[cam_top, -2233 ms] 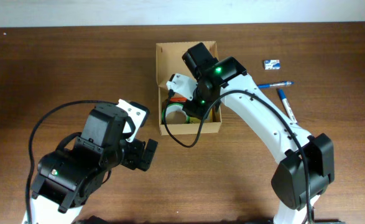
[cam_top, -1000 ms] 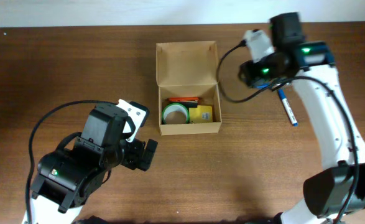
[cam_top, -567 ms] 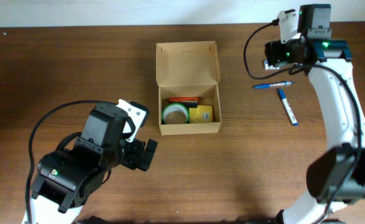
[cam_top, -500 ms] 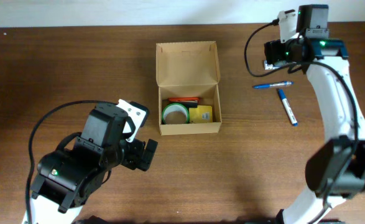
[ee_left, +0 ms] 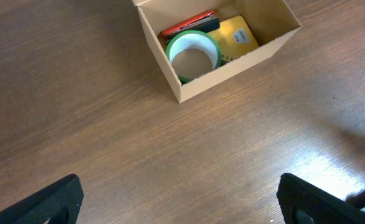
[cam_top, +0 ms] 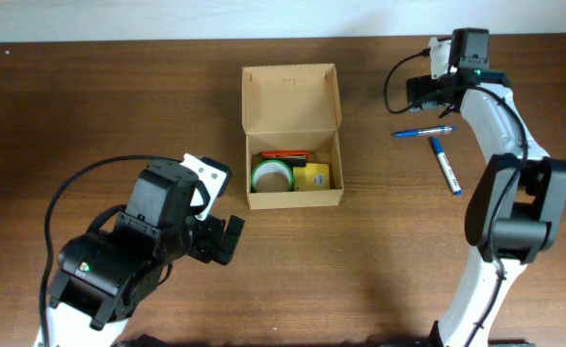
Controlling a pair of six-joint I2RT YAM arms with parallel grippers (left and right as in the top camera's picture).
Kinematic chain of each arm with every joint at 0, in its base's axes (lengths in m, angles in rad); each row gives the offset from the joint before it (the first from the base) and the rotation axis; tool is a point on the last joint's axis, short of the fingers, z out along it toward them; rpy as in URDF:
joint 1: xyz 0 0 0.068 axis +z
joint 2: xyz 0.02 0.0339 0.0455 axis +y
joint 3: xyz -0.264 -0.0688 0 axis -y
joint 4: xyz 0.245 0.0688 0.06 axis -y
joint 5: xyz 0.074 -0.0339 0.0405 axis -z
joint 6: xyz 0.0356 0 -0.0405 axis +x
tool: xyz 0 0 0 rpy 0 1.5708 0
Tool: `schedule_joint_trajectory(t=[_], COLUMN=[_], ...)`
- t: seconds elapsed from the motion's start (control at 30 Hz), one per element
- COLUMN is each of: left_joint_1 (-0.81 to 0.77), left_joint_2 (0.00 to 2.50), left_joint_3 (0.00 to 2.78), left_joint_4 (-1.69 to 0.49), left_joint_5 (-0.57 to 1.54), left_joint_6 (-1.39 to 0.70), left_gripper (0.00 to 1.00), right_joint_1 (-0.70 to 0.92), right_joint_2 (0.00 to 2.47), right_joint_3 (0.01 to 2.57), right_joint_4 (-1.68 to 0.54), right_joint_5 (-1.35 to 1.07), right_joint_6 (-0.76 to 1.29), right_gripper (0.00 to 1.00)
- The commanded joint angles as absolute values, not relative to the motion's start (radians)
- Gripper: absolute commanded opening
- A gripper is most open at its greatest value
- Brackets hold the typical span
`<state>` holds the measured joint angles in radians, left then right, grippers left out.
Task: Pack container
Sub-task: 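Reach the right gripper to the STAPLES box and grasp it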
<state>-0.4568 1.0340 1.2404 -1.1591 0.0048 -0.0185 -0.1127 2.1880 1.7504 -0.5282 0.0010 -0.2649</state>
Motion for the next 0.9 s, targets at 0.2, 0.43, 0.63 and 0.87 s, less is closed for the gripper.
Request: schedule_joint_trajectory(t=[0.2,0.43,0.63,0.87], left_joint_1=[-0.455,-0.455,-0.455,-0.455], left_joint_2=[1.021,1.021,1.021,1.021], left_joint_3=[1.258,1.258,1.258,1.258], left_joint_4=[-1.156,-1.156,-1.156,-1.156], left_joint_5=[0.02,0.02,0.02,0.02], left_joint_6=[-0.002,-0.002,-0.002,-0.002], left_gripper=[1.0,1.0,1.0,1.0], right_joint_1=[-0.119,-0.119,-0.119,-0.119], right_joint_2=[2.263,2.306,2.341,2.371], right_joint_3=[1.766,1.766,1.766,1.766], right_joint_4=[-0.44,-0.415,-0.398,-0.387], right_joint_5=[0.011,0.001,0.001,-0.03], right_joint_6=[-0.264,-0.265,-0.264,-0.234], right_gripper=[1.0,0.99,0.99,0.99])
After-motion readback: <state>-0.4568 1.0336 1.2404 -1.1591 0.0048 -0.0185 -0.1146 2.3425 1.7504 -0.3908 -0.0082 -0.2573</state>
